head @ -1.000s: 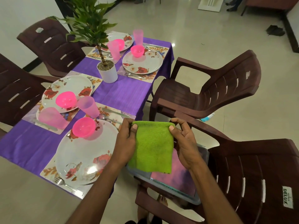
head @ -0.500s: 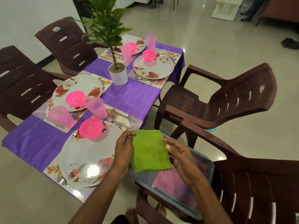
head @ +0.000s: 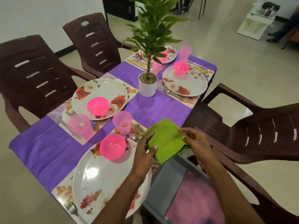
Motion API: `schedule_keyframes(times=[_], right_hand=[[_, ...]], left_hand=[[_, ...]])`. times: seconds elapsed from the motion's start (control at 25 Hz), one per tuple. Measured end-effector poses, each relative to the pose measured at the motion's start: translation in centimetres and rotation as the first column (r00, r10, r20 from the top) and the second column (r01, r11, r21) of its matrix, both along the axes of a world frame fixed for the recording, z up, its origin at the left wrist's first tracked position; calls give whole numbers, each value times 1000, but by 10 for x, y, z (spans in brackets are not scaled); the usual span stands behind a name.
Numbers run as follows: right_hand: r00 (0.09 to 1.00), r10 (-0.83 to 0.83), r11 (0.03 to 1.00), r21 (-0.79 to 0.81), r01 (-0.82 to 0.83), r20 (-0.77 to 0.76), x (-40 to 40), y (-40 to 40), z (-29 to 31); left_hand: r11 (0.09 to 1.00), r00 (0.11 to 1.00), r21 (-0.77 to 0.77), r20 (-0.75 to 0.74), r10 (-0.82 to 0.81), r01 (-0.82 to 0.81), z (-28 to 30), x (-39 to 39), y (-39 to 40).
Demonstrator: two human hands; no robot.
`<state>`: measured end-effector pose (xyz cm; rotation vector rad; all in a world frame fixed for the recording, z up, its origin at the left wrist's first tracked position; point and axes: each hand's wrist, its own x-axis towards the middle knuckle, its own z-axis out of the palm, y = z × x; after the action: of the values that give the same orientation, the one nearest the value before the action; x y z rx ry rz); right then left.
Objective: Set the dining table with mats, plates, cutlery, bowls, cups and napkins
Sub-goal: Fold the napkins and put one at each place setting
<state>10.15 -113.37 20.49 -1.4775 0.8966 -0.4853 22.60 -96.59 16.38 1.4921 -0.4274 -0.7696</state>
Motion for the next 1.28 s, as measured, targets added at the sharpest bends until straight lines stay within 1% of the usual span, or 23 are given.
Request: schedule_keyframes(times=[0.04, 0.12, 0.2, 0.4, 0.52, 0.6, 0.68, 0.76, 0.88, 0.96, 1.12, 1.2, 1.28], right_hand=[[999, -18, 999, -49, 16, -51, 21, -10, -10], [992, -31, 995, -98, 19, -119, 58, -27, -29], [985, -45, 993, -118, 26, -167, 85, -42, -44], [980, -41, 995, -100, 22, -194, 146, -70, -78], [977, -50, 992, -123, 25, -207, 169, -82, -93], [965, -40, 989, -145, 2, -259, 182, -90, -103], [948, -10, 984, -170, -47, -318, 189, -100, -114], [932, 5, 979, -189, -79, -362, 192, -106, -121], [940, -2, 989, -141, -49, -342, 198, -106, -117], [943, 12, 985, -160, -70, -333, 199, -103, -114], [915, 65, 942, -279, -188, -398, 193, -101, -123], [907, 91, 900, -355, -251, -411, 193, -101, -125], [875, 99, 842, -428, -327, -474, 192, -104, -128]], left_hand=[[999, 998, 25, 41, 42, -43, -4, 11, -12], [992, 990, 70, 93, 102, -108, -14, 33, -36], [985, 985, 118, 134, 111, -127, -20, 53, -56], [928, 969, 337, 230, 85, -161, -37, 97, -106], [905, 958, 384, 277, 78, -185, -40, 114, -127], [867, 956, 452, 280, 84, -209, -47, 120, -134], [798, 959, 571, 282, 30, -193, -54, 121, -140], [741, 957, 646, 290, -18, -182, -59, 116, -145], [716, 947, 668, 319, -31, -201, -61, 108, -148], [709, 947, 674, 321, -26, -209, -62, 103, -147], [709, 953, 675, 301, -9, -207, -58, 104, -143], [717, 954, 667, 301, -10, -203, -59, 104, -143], [720, 926, 651, 375, -31, -240, -63, 101, -144]])
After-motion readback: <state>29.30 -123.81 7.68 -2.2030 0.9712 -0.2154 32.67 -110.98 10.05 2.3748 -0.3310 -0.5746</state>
